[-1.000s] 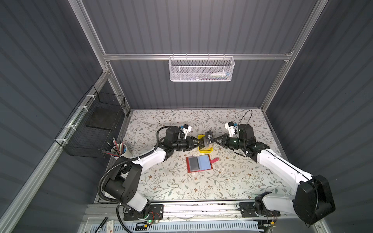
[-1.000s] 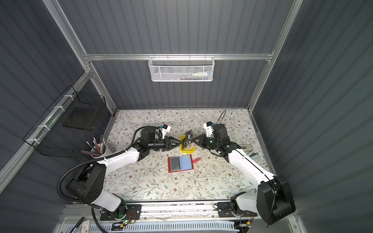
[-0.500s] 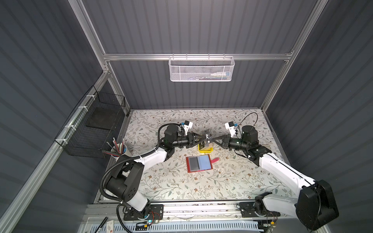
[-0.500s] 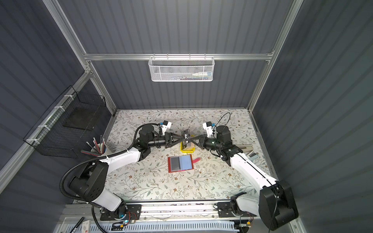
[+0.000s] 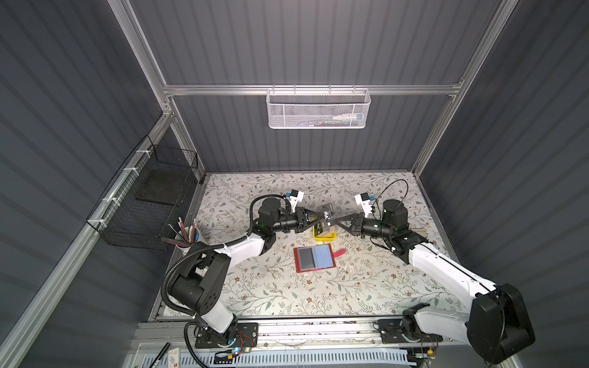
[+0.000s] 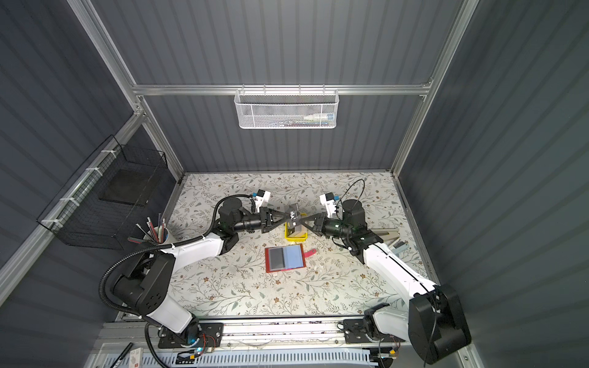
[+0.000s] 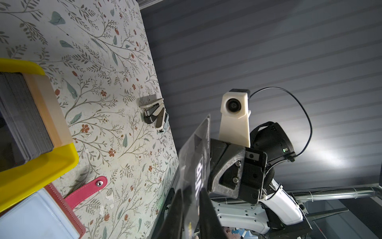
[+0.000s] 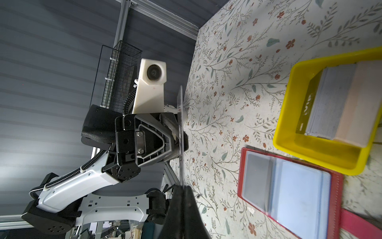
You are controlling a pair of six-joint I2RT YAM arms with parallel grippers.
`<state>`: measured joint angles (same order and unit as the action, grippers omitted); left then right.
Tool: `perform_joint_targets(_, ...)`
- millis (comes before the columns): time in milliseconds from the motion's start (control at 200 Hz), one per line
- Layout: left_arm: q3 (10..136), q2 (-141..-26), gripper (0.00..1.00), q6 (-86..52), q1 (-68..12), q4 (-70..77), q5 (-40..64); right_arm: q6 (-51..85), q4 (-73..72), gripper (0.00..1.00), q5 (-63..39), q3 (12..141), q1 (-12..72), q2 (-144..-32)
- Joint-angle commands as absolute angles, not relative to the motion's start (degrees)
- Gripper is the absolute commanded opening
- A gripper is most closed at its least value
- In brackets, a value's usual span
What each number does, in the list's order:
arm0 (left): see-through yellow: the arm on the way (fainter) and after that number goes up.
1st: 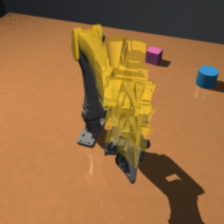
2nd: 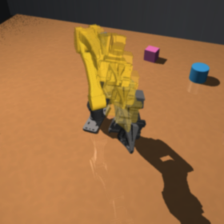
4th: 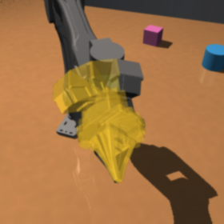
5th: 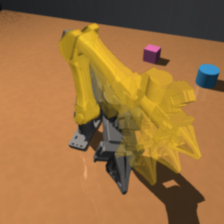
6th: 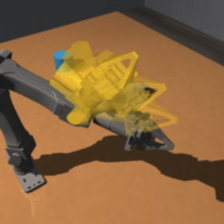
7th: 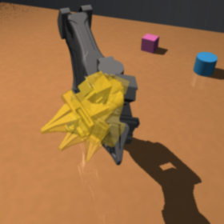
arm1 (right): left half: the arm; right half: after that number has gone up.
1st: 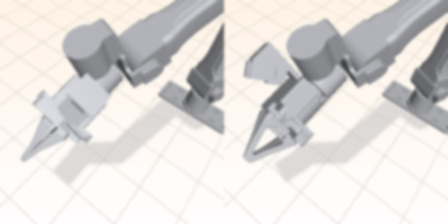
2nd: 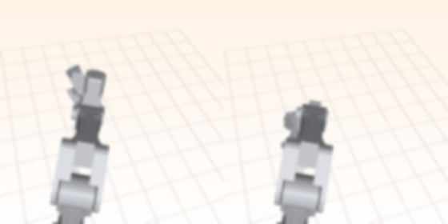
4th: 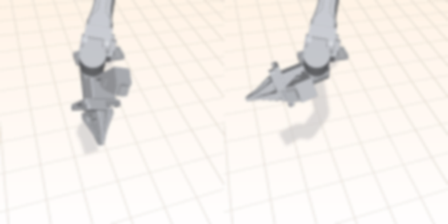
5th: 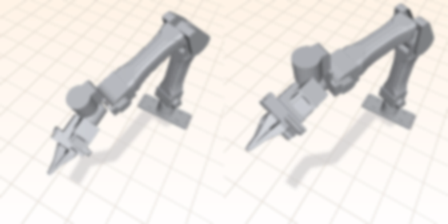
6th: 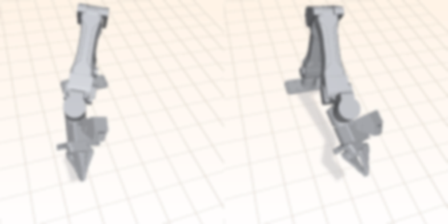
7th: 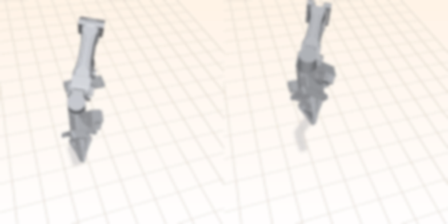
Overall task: Insert credit cards into a card holder
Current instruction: Pick up the credit card from the storage box.
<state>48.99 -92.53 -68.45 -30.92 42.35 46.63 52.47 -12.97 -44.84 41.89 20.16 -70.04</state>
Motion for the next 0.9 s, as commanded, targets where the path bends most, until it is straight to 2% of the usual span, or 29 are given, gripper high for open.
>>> perform_joint_targets(0, 47.9, -93.06, 0.1, -67.11, -30.55, 43.39, 48.19, 52.72, -13.77, 0.07, -45.5, 41.6, 20.13, -70.64)
perform_joint_targets(125, 47.47, -91.45, 0.03, -63.36, -30.54, 38.58, 46.77, 51.39, -11.34, 0.1, -44.07, 41.79, 20.49, -70.11)
perform_joint_targets(295, 46.31, -89.22, 0.0, -58.97, -30.48, 31.24, 45.14, 46.2, -3.11, 0.16, -38.34, 42.3, 22.67, -68.45)
perform_joint_targets(575, 40.19, -84.16, 0.0, -55.18, -29.71, 23.09, 42.15, 40.46, 6.14, 0.2, -24.86, 40.18, 29.61, -66.53)
perform_joint_targets(896, 31.9, -78.52, 0.0, -55.45, -29.58, 20.24, 37.92, 38.37, 9.5, 0.21, -14.25, 37.94, 36.4, -72.63)
